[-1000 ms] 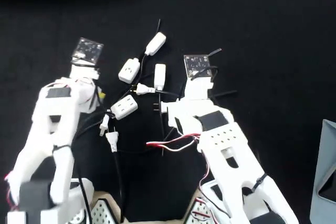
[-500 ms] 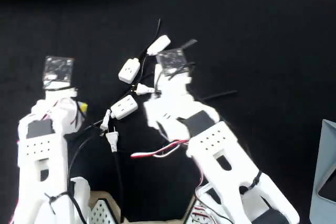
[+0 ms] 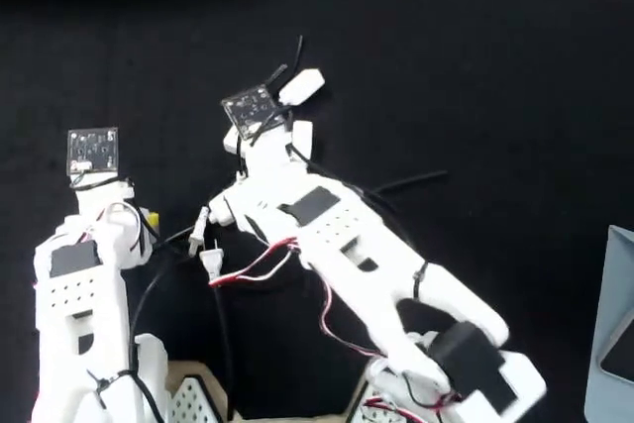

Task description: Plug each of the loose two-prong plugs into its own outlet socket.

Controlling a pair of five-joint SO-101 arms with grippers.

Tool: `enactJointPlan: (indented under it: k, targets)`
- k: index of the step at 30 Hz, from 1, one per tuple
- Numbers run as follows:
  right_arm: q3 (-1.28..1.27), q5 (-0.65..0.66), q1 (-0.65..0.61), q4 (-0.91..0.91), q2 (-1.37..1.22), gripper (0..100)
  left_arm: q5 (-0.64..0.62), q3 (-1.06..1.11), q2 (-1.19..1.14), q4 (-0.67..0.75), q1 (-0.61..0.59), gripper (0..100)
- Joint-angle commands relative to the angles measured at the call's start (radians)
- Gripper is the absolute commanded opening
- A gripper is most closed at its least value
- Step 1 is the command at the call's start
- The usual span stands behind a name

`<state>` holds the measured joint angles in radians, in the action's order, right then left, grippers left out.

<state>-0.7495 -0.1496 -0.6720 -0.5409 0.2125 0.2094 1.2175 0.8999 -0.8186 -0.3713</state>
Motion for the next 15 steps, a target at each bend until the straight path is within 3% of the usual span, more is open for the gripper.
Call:
enactJointPlan:
  k: [1, 15]
  targets:
    - [0.059, 0.014, 0.002, 0.054, -0.007, 1.1, -0.011, 0.012, 0.018, 0.040, 0.016, 22]
    - [-0.018, 0.015, 0.005, 0.192, 0.015, 1.1, -0.011, 0.012, 0.011, 0.040, 0.016, 22]
